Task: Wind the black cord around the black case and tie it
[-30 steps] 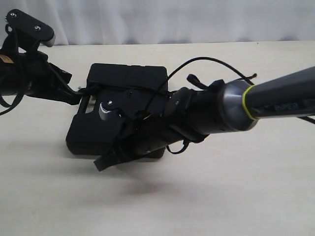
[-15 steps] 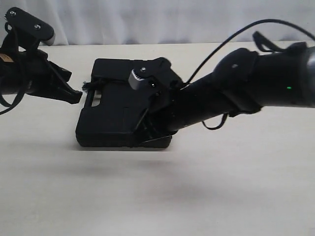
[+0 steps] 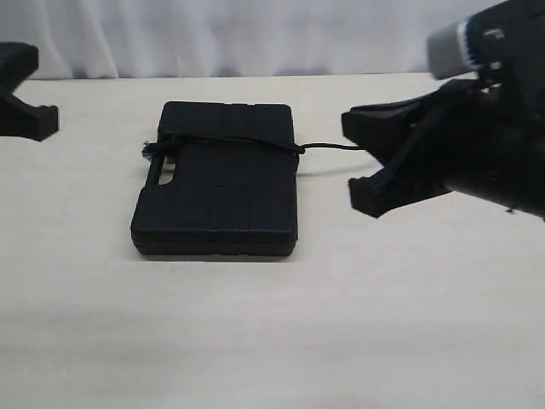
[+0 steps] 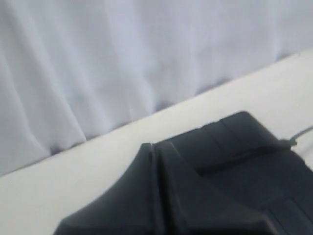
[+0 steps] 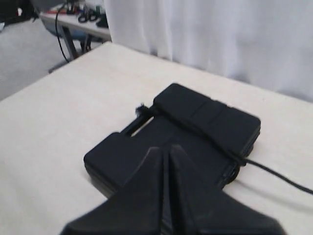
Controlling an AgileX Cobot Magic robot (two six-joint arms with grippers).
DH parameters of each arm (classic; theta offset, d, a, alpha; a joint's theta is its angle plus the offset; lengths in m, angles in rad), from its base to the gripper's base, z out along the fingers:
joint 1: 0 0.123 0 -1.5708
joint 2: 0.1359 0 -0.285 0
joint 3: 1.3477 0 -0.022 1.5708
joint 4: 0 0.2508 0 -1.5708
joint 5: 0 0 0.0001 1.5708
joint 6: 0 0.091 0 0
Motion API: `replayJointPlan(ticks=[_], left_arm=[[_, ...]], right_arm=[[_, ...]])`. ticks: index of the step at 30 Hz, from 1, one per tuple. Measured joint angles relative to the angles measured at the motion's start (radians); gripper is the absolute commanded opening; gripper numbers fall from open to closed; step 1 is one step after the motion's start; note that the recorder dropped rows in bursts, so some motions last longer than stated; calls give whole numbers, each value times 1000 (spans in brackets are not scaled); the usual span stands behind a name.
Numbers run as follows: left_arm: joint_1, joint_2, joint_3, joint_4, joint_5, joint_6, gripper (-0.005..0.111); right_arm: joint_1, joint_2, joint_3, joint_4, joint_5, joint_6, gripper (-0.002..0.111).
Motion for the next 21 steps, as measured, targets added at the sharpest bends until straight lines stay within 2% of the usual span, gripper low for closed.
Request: replayJointPlan(ticks=[9, 14, 21], left_arm=[[0, -286, 77, 0, -17, -113, 0], [0, -467, 79, -2, 37, -118, 0], [0, -550, 79, -2, 130, -139, 0]], right_arm=[[0, -316, 72, 0, -19, 0, 4], [0, -542, 102, 0, -21, 2, 4], [0, -682, 102, 0, -19, 2, 4]])
